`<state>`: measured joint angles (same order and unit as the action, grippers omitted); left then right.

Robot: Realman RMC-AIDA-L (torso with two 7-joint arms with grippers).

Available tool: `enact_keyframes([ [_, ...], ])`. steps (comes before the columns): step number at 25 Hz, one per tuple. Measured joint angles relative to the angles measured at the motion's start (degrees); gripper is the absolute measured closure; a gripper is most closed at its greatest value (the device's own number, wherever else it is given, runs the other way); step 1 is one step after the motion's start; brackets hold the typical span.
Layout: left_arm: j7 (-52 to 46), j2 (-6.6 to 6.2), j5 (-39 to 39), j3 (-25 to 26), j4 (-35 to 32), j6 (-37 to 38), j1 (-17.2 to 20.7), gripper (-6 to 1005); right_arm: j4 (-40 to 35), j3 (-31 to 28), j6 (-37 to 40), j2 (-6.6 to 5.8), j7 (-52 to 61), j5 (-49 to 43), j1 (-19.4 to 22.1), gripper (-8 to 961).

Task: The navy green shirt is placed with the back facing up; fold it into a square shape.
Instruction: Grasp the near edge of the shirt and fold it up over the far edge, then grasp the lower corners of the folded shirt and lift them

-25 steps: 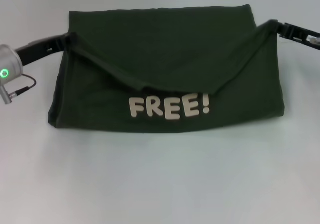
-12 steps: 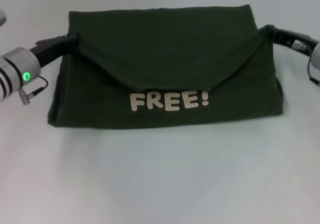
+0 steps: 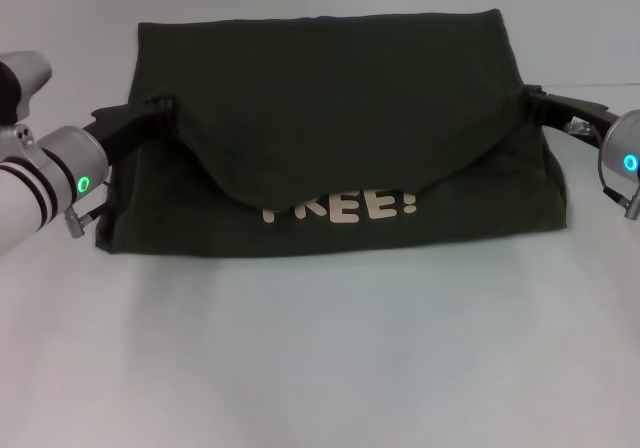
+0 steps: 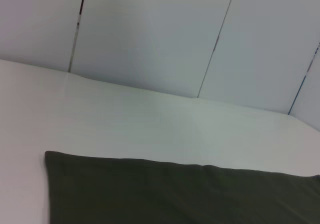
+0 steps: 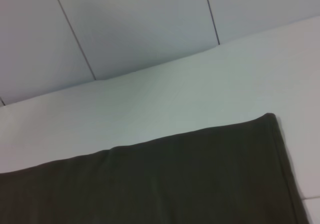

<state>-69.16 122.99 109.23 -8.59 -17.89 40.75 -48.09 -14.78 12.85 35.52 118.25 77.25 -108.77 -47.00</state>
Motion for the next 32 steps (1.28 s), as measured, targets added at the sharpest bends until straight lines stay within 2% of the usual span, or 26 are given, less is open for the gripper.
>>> enact_keyframes([
  [6, 0.56, 0.06, -0.05, -0.03, -0.13, 0.81, 0.16, 940, -0.73, 0.36, 2.32, 0.55, -0.03, -0.01, 0.69, 757],
  [11, -1.47, -0.06, -0.98, 0.27, -2.42, 6.29, 1.97, 906, -3.04, 1.16, 8.29, 0.22, 0.16, -0.03, 1.81, 749],
  [16, -7.7, 0.25, -3.85, 0.24, -7.87, 11.35, 5.22, 727, -6.75, 1.17, 10.08, -0.22, 1.62, 0.03, 2.54, 742],
  [19, -9.37, 0.27, -7.22, 0.18, -9.69, 14.96, 7.57, 640, -8.76, 1.29, 10.46, -0.59, 3.54, 0.1, 2.71, 501],
  [25, -9.97, 0.26, -9.67, 0.1, -10.66, 22.12, 10.72, 456, -9.91, 3.32, 13.31, -2.06, 7.67, -0.03, 3.34, 371],
  [27, -10.05, 0.25, -9.68, -0.01, -10.92, 26.93, 12.2, 379, -11.28, 6.16, 17.85, -3.1, 12.37, -0.2, 4.93, 328],
  [29, -10.12, 0.33, -9.3, -0.73, -11.61, 31.37, 13.86, 301, -12.25, 7.73, 20.49, -3.54, 14.76, -0.24, 5.89, 285],
  [32, -9.85, 0.85, -8.79, -4.22, -13.74, 36.17, 17.06, 190, -15.13, 11.67, 27.56, -4.89, 21.34, -0.29, 8.79, 221],
])
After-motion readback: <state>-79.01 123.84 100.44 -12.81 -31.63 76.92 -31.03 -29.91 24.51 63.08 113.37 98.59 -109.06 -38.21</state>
